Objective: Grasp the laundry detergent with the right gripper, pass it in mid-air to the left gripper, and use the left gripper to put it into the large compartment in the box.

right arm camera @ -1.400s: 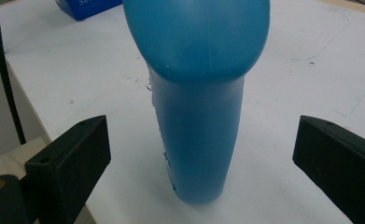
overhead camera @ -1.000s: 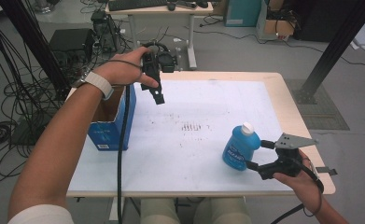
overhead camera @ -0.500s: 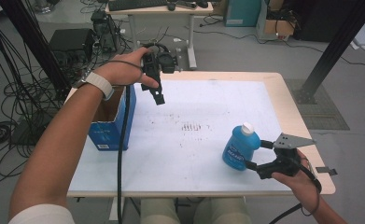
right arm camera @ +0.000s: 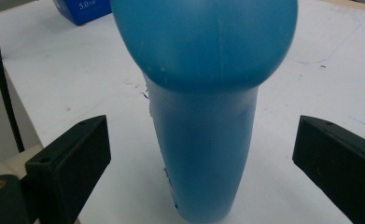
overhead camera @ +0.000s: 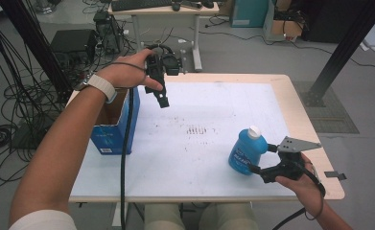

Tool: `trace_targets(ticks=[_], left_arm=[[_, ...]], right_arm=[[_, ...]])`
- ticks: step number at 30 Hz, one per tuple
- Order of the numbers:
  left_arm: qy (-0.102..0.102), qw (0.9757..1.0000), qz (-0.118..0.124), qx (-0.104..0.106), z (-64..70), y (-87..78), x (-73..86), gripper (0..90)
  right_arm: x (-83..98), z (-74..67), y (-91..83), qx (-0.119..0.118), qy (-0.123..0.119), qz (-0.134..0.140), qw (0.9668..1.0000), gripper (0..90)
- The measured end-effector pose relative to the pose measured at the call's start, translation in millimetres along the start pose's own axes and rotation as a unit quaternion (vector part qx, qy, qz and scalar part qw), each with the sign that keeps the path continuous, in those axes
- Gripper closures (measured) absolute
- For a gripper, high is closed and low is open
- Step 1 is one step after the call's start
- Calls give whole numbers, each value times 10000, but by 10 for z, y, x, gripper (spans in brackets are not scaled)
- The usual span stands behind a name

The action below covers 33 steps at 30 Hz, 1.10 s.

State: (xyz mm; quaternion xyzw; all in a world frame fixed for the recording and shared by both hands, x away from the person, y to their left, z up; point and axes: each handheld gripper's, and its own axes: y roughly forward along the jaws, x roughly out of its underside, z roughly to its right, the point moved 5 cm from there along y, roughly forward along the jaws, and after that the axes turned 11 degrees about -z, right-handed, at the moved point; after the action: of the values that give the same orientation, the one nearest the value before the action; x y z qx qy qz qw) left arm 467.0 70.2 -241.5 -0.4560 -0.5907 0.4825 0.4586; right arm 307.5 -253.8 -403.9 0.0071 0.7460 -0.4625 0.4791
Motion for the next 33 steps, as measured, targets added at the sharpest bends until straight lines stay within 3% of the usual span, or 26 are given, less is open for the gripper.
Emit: trace_targets(ticks=[10,11,16,18,26,33], left_arm=[[16,10000,33,7,0,12,-2,112],[-64,10000,25,35,11,12,3,112],[36,10000,24,4,-8,11,10,112],[-43,10000,2,16,0,7,21,112],[23,10000,23,11,-10,12,11,112],[-67,10000,30,21,2,16,9,112]], right_arm=[[2,3,76,-6,32,77,10000,43],[2,1,84,5,25,86,10000,44],[6,-7,125,2,29,135,9999,51],[9,-10,142,4,32,159,9999,54],[-15,-14,167,1,31,226,9997,66],[-14,3,191,52,7,293,9996,81]])
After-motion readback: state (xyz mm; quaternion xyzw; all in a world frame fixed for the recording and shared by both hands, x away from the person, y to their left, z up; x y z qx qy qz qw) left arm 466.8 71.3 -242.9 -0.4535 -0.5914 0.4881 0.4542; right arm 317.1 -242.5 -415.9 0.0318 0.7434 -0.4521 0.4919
